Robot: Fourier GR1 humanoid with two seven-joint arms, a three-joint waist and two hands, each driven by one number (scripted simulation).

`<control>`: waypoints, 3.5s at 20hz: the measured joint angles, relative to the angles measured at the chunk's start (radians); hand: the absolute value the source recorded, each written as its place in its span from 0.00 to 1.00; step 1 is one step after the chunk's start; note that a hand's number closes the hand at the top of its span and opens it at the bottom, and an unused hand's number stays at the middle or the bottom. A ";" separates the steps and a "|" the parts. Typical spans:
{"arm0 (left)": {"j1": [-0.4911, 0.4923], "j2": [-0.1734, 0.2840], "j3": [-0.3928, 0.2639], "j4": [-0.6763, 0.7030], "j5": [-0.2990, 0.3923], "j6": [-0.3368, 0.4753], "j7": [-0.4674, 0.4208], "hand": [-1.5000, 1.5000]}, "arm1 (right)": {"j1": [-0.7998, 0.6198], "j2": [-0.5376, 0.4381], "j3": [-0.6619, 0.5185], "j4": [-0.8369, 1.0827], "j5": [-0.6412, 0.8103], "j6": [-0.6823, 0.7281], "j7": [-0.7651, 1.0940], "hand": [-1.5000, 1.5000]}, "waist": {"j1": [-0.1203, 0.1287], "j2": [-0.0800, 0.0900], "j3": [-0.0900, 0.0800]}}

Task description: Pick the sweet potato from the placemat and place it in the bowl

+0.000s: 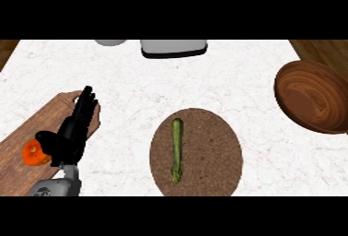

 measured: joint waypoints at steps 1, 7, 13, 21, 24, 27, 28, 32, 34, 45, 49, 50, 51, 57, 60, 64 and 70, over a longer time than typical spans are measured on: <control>-0.002 0.003 0.001 0.004 0.001 -0.004 -0.006 0.50 | 0.019 -0.020 -0.057 0.000 -0.048 0.016 0.011 1.00 | 0.006 0.002 0.000; -0.025 -0.016 -0.037 -0.027 -0.011 -0.005 0.040 0.50 | 0.084 -0.080 -0.327 0.028 -0.240 0.114 0.128 1.00 | 0.049 0.009 -0.001; -0.054 -0.020 -0.049 -0.009 -0.012 -0.021 0.036 0.50 | -0.034 -0.100 -0.352 0.109 -0.210 0.123 0.227 1.00 | 0.087 0.017 0.000; -0.058 -0.041 -0.078 -0.001 -0.027 -0.020 0.028 0.50 | -0.262 -0.066 -0.186 0.283 0.104 -0.024 0.174 1.00 | 0.121 0.025 0.001; -0.091 -0.034 -0.061 0.019 -0.021 -0.023 0.034 0.50 | -0.364 -0.021 -0.098 0.389 0.204 -0.072 0.150 1.00 | 0.122 0.026 0.001; -0.068 -0.050 -0.082 0.022 -0.028 -0.022 0.007 0.50 | -0.481 0.021 -0.025 0.535 0.298 -0.112 0.113 1.00 | 0.131 0.027 0.001; -0.065 -0.051 -0.083 0.018 -0.028 -0.022 0.007 0.50 | -0.517 0.033 -0.008 0.590 0.331 -0.126 0.091 1.00 | 0.132 0.027 0.001; -0.064 -0.045 -0.079 0.013 -0.027 -0.027 0.011 0.50 | -0.656 0.084 0.055 0.803 0.451 -0.167 0.011 1.00 | 0.131 0.027 0.002; -0.073 -0.037 -0.069 0.021 -0.024 -0.032 0.007 0.50 | -0.720 0.114 0.086 0.908 0.511 -0.192 -0.022 1.00 | 0.131 0.028 0.002; -0.105 -0.033 -0.056 0.040 -0.013 -0.044 0.015 0.50 | -0.903 0.176 0.203 1.314 0.637 -0.099 -0.140 0.00 | 0.137 0.033 0.003; -0.108 -0.029 -0.050 0.043 -0.009 -0.047 0.014 0.50 | -0.944 0.189 0.188 1.369 0.586 -0.066 -0.163 0.00 | 0.135 0.033 0.004; -0.107 -0.033 -0.051 0.042 -0.010 -0.043 0.016 0.50 | -0.947 0.191 0.179 1.375 0.566 -0.060 -0.169 0.00 | 0.132 0.032 0.004; -0.107 -0.038 -0.055 0.040 -0.015 -0.037 0.021 0.50 | -0.955 0.191 0.166 1.383 0.543 -0.053 -0.171 0.00 | 0.130 0.031 0.004; -0.093 -0.040 -0.060 0.026 -0.025 -0.029 0.018 0.50 | -1.002 0.148 0.102 1.444 0.422 0.025 -0.132 0.00 | 0.125 0.029 0.004; -0.093 -0.042 -0.063 0.029 -0.026 -0.029 0.015 0.50 | -1.020 0.111 0.086 1.480 0.379 0.078 -0.092 0.00 | 0.125 0.031 0.004; -0.084 -0.047 -0.067 0.017 -0.028 -0.025 0.018 0.50 | -1.032 0.079 0.072 1.513 0.325 0.152 -0.028 0.00 | 0.129 0.032 0.005; -0.081 -0.046 -0.068 0.018 -0.028 -0.027 0.013 0.50 | -1.025 0.039 0.067 1.518 0.261 0.238 0.045 0.00 | 0.130 0.037 0.008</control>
